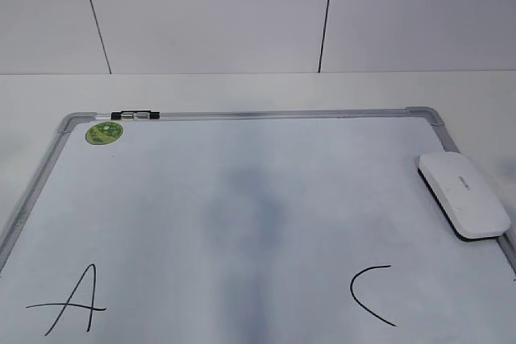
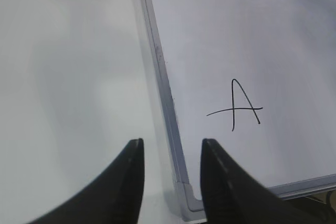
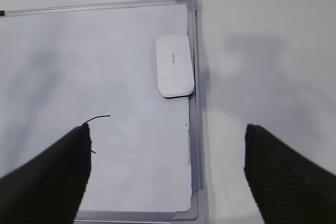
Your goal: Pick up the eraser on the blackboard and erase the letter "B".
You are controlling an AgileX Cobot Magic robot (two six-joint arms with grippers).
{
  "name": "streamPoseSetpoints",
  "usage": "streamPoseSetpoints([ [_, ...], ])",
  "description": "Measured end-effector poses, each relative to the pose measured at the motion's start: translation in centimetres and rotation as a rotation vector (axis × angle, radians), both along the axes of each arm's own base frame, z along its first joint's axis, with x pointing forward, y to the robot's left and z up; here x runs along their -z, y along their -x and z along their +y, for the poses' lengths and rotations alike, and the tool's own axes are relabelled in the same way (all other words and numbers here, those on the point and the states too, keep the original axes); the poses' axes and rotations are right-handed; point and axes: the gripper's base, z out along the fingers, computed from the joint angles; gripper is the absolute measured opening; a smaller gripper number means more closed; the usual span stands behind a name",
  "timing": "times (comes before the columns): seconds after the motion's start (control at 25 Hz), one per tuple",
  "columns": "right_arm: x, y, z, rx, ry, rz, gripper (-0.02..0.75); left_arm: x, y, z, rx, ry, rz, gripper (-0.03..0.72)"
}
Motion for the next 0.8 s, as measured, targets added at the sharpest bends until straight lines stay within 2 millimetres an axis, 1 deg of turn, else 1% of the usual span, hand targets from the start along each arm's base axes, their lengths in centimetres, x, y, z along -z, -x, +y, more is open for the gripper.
streamPoseSetpoints([
  [0.12, 0.2, 0.0, 0.2, -0.012, -0.016, 0.006, 0.706, 0.9, 2.1, 0.0, 0.000, -0.001, -0.052, 0.263],
  [0.24, 0.2, 0.7, 0.2, -0.017, -0.023, -0.022, 0.706, 1.5, 4.0, 0.0, 0.000, -0.002, -0.115, 0.246],
  [0.32, 0.5, 1.2, 0.1, -0.016, -0.022, -0.036, 0.706, 1.8, 4.9, 0.1, -0.001, -0.003, -0.151, 0.242],
  [0.44, 1.1, 1.3, 0.1, -0.015, -0.021, -0.031, 0.706, 1.8, 5.9, 0.1, -0.001, -0.002, -0.196, 0.241],
  [0.52, 2.7, 1.3, 0.1, -0.014, -0.019, -0.003, 0.706, 1.9, 6.4, 0.1, -0.001, -0.002, -0.217, 0.240],
  [0.8, 7.3, 1.8, 0.0, -0.035, 0.022, 0.050, 0.706, 1.9, 7.5, 0.1, 0.005, -0.012, -0.265, 0.239],
])
